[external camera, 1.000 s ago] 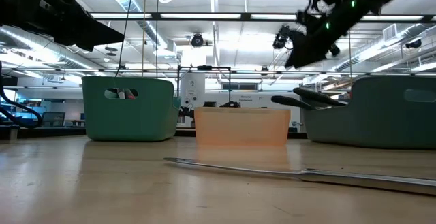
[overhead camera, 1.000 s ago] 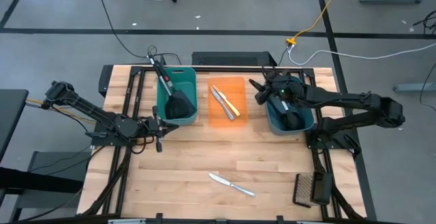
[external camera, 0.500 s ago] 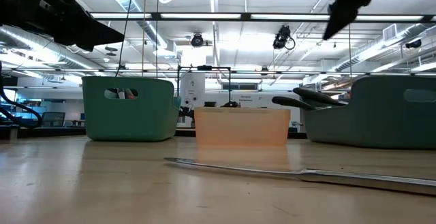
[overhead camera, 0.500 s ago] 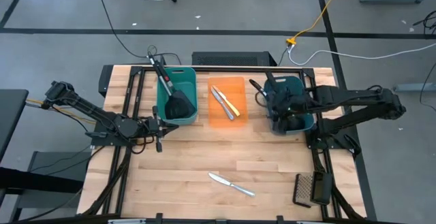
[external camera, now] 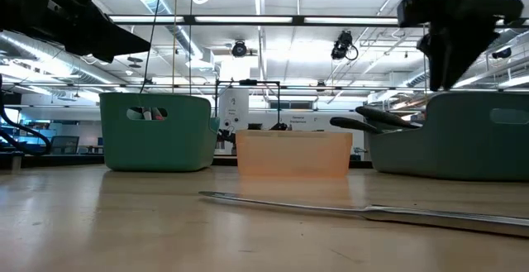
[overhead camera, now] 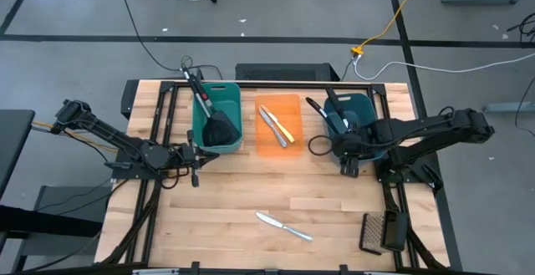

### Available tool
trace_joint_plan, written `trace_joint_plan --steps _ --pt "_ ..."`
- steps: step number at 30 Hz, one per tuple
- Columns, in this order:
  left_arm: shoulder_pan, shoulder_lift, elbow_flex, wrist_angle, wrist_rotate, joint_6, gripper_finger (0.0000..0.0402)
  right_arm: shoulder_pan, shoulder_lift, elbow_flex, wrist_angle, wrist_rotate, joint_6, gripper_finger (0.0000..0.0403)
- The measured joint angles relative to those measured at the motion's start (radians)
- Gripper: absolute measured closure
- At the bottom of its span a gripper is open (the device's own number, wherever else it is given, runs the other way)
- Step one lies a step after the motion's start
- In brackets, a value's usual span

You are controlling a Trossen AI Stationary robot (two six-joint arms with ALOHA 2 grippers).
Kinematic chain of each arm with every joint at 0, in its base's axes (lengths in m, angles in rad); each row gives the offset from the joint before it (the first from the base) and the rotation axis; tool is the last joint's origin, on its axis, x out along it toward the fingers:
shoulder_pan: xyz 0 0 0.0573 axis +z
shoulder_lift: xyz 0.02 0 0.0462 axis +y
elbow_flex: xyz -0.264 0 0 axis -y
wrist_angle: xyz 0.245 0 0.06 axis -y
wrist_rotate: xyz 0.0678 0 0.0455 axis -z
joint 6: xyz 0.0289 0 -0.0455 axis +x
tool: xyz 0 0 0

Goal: Pick & Place Kitchen Items
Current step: Adjust the dark blue bin

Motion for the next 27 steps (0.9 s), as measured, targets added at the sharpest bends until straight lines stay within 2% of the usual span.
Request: trace_joint_plan --steps 9,15,19,27 --pt "0.0 0.0 0.0 -0.005 0.007 0.0 0.0386 0.045 0.0 -0.044 -0.023 -0.051 0.048 0.0176" --pt "0.0 0.0 0.0 -0.006 0.007 0.0 0.0386 0.051 0.0 -0.083 -0.018 -0.029 0.114 0.02" --pt "0.0 0.0 0.0 -0.006 0.008 0.0 0.0386 0.05 0.0 -0.131 -0.003 -0.037 0.162 0.0236" --pt "0.0 0.0 0.0 -0.004 0.008 -0.005 0.0386 0.05 0.0 -0.204 0.086 -0.067 0.188 0.0334"
